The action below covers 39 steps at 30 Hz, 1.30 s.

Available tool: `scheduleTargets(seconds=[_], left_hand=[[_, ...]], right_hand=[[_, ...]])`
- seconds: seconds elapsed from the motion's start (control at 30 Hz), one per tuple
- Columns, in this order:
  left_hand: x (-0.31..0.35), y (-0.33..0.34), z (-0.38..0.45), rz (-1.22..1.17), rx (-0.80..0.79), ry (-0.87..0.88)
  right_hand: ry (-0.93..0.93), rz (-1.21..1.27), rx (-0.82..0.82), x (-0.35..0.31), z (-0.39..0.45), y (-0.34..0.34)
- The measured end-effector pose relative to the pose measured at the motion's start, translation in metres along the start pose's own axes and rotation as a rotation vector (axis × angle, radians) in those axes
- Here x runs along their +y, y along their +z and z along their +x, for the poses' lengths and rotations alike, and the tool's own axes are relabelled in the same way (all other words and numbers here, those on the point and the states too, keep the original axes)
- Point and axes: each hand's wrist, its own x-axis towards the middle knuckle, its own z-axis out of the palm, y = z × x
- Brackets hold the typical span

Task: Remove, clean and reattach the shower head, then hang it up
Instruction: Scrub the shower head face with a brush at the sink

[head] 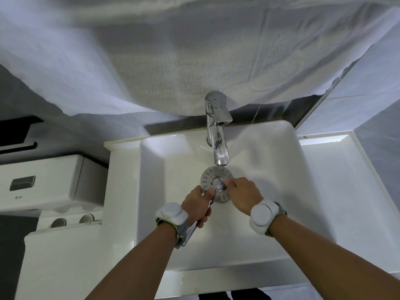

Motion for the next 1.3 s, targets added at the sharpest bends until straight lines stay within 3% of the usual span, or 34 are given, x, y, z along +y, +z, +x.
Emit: scheduleTargets(seconds=[0.57, 0.93, 1.13, 1.3], left_hand=[[-0.002, -0.001, -0.004, -0.091, 0.015, 0.01], [0.005, -0.002, -0.007, -0.236, 0.013, -0.055], [0.008, 0.002, -0.008, -0.289, -0.01, -0.088], [0.005, 0.001, -0.009, -0.348, 0.0, -0.143]], right_hand=[[0.079, 0.225, 0.115, 0.014, 0.002, 0.006], [0.008, 0.142, 0.057, 0.017, -0.015, 0.021], [0.009, 0.268, 0.107, 0.002, -0.004, 0.007], [-0.007, 0.21, 0.061, 0.014, -0.018, 0.015]])
